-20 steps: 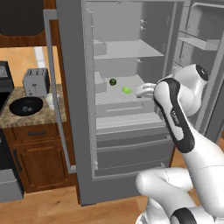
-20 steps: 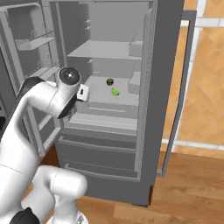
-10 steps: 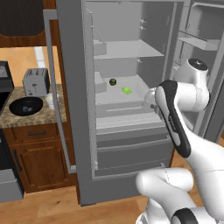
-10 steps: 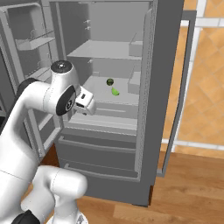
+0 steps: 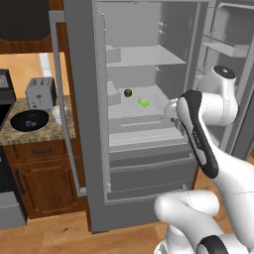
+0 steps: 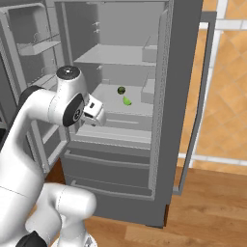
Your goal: Grab a lemon wedge from the fridge and one ice cube from the ice bowl, and put them in the glass of lemonade.
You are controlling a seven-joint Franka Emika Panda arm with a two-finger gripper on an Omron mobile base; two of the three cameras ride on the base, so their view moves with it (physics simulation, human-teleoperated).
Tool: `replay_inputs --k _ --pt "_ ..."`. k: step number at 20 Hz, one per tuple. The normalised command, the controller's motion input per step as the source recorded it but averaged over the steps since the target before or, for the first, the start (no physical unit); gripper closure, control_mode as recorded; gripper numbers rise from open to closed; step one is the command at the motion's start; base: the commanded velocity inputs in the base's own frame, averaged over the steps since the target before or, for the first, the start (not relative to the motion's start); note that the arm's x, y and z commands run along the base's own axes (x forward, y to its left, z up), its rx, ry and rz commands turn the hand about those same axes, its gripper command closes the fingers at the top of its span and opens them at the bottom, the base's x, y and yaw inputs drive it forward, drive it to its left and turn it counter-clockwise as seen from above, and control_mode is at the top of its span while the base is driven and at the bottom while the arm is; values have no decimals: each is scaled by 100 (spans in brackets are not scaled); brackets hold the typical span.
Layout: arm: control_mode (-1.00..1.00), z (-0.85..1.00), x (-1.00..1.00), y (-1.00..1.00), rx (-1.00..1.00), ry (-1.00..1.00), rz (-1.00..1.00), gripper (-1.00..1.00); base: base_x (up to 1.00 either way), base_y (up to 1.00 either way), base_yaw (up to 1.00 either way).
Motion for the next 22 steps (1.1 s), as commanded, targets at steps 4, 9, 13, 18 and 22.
replay_inputs --k 4,9,13,18,22 --pt "-100 0 1 0 0 0 0 -100 0 0 0" --pt "100 0 4 1 0 0 0 -100 31 6 -1" --pt "100 0 0 0 0 0 0 -100 72 0 -6" --pt "100 0 0 0 0 0 0 -100 71 1 -7" --pt "100 0 0 0 0 0 0 -100 65 0 -5"
